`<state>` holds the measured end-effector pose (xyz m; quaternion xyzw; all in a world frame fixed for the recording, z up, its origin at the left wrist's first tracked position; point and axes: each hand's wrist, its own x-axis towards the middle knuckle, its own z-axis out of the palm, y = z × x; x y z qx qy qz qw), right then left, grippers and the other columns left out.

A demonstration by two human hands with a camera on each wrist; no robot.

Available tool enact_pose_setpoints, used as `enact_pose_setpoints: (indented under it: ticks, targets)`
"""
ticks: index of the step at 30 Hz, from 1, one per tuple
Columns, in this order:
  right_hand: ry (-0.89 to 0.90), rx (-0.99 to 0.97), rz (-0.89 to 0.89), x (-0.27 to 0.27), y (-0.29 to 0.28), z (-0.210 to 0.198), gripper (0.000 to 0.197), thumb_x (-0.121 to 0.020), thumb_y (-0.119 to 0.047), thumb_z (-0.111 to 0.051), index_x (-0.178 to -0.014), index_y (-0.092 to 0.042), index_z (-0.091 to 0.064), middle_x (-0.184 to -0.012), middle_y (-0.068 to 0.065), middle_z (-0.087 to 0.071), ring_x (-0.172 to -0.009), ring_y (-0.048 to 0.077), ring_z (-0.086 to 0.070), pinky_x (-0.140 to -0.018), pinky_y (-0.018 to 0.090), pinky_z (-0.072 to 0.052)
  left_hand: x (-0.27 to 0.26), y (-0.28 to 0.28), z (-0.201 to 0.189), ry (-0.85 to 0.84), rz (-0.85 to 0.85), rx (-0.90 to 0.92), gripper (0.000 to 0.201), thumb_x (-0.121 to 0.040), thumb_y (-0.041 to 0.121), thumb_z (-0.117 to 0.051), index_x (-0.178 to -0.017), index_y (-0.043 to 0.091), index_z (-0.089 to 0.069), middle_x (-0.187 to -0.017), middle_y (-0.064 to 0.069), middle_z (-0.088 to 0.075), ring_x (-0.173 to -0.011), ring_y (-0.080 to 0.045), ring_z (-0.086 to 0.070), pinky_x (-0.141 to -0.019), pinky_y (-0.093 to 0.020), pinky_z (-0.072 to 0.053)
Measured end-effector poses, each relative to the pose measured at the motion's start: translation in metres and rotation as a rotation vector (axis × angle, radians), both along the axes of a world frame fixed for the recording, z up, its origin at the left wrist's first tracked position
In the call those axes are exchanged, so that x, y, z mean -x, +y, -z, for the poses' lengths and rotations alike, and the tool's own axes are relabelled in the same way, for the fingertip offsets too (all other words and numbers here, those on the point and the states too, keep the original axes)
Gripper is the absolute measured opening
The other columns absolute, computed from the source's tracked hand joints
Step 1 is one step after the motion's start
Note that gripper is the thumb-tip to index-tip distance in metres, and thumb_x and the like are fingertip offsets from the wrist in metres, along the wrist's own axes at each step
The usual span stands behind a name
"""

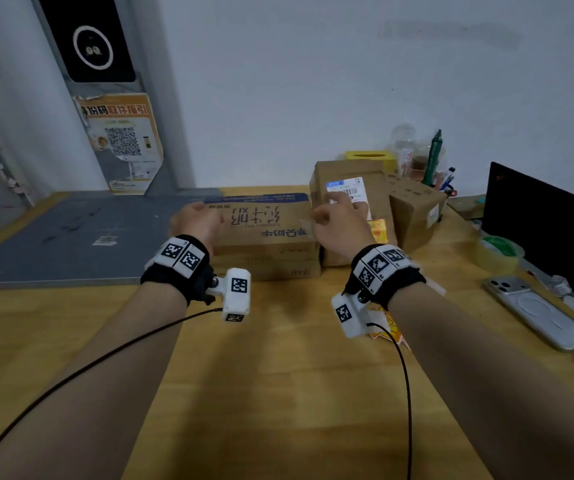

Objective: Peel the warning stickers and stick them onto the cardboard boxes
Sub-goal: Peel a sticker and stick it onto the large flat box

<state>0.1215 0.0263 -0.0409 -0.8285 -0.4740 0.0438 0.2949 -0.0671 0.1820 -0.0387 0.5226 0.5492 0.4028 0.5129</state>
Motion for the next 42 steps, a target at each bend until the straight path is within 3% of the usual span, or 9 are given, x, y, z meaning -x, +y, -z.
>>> enact_pose_setpoints:
  ticks: [4, 9, 14, 19, 26, 29, 34, 38, 42]
  targets:
    - [0.087, 0.084, -0.036, 0.007, 0.019, 0.003, 0.033, -0.096, -0.025, -0.055, -0.122, -0.022, -0.074, -0.147, 0.008, -0.057, -0.137, 0.029, -0.049, -0.112, 0.039, -0.042, 0.010, 0.002, 0.007, -0.029, 0.039, 0.039, 0.058, -0.090, 0.008, -0.061, -0.145, 0.017, -0.046, -0.142, -0.010, -0.050, -0.125, -0.033, -0.051, -0.100, -0.042, -0.045]
    - [0.168, 0.099, 0.007, 0.007, 0.024, 0.012, 0.044, -0.097, -0.029, -0.054, -0.141, -0.026, -0.058, -0.133, 0.003, -0.063, -0.119, 0.026, -0.061, -0.098, 0.040, -0.051, 0.016, 0.010, 0.027, -0.061, 0.056, 0.088, 0.058, -0.097, 0.007, -0.056, -0.151, 0.011, -0.036, -0.129, -0.007, -0.054, -0.121, -0.031, -0.054, -0.104, -0.051, -0.046]
    - [0.168, 0.041, 0.081, 0.009, 0.023, 0.024, 0.056, -0.091, -0.037, -0.056, -0.146, -0.028, -0.049, -0.133, 0.004, -0.062, -0.133, 0.031, -0.050, -0.103, 0.048, -0.051, 0.018, 0.029, 0.055, -0.077, 0.059, 0.145, 0.030, -0.095, 0.023, -0.056, -0.118, 0.008, -0.065, -0.107, -0.017, -0.071, -0.098, -0.040, -0.068, -0.090, -0.058, -0.055]
    - [0.363, -0.068, 0.073, 0.016, 0.022, 0.029, 0.052, -0.096, -0.025, -0.062, -0.147, -0.020, -0.048, -0.149, 0.007, -0.052, -0.131, 0.025, -0.053, -0.106, 0.043, -0.048, 0.016, 0.063, 0.083, -0.028, 0.035, 0.155, 0.047, -0.085, 0.013, -0.056, -0.131, 0.005, -0.059, -0.126, -0.014, -0.065, -0.102, -0.038, -0.064, -0.094, -0.051, -0.050]
    - [0.479, -0.134, 0.096, 0.027, -0.004, 0.037, 0.048, -0.091, -0.028, -0.069, -0.137, -0.026, -0.054, -0.149, 0.006, -0.044, -0.117, 0.019, -0.053, -0.098, 0.033, -0.047, 0.036, -0.047, 0.019, -0.105, 0.032, 0.254, 0.059, -0.100, 0.022, -0.050, -0.154, 0.010, -0.031, -0.159, -0.015, -0.032, -0.144, -0.037, -0.031, -0.110, -0.052, -0.030]
    - [0.534, -0.157, 0.117, 0.035, -0.027, 0.041, 0.046, -0.092, -0.028, -0.068, -0.135, -0.025, -0.053, -0.147, 0.002, -0.036, -0.113, 0.020, -0.051, -0.097, 0.033, -0.047, 0.047, -0.068, 0.020, -0.134, 0.002, 0.233, 0.061, -0.094, 0.021, -0.056, -0.151, 0.011, -0.035, -0.155, -0.013, -0.037, -0.139, -0.035, -0.037, -0.107, -0.051, -0.034]
    - [0.601, -0.067, 0.143, 0.055, -0.062, 0.048, 0.051, -0.081, -0.040, -0.067, -0.130, -0.032, -0.053, -0.149, 0.009, -0.031, -0.137, 0.033, -0.038, -0.114, 0.049, -0.038, 0.064, -0.109, 0.032, -0.111, -0.037, 0.198, 0.082, -0.073, 0.029, -0.067, -0.147, 0.023, -0.032, -0.147, -0.011, -0.036, -0.128, -0.035, -0.045, -0.103, -0.055, -0.043]
    - [0.594, -0.033, 0.121, 0.072, -0.085, 0.050, 0.053, -0.057, -0.058, -0.065, -0.107, -0.043, -0.057, -0.143, 0.005, -0.040, -0.133, 0.033, -0.044, -0.109, 0.052, -0.044, 0.078, -0.129, 0.042, -0.046, -0.046, 0.154, 0.074, -0.085, 0.027, -0.066, -0.149, 0.022, -0.029, -0.145, -0.009, -0.030, -0.112, -0.027, -0.044, -0.091, -0.048, -0.046]
    - [0.590, 0.001, 0.067, 0.084, -0.109, 0.048, 0.040, -0.064, -0.057, -0.068, -0.100, -0.042, -0.058, -0.152, 0.005, -0.034, -0.135, 0.033, -0.043, -0.111, 0.052, -0.043, 0.093, -0.144, 0.045, 0.017, -0.053, 0.116, 0.073, -0.086, 0.031, -0.066, -0.149, 0.024, -0.027, -0.145, -0.009, -0.028, -0.116, -0.027, -0.039, -0.092, -0.047, -0.043]
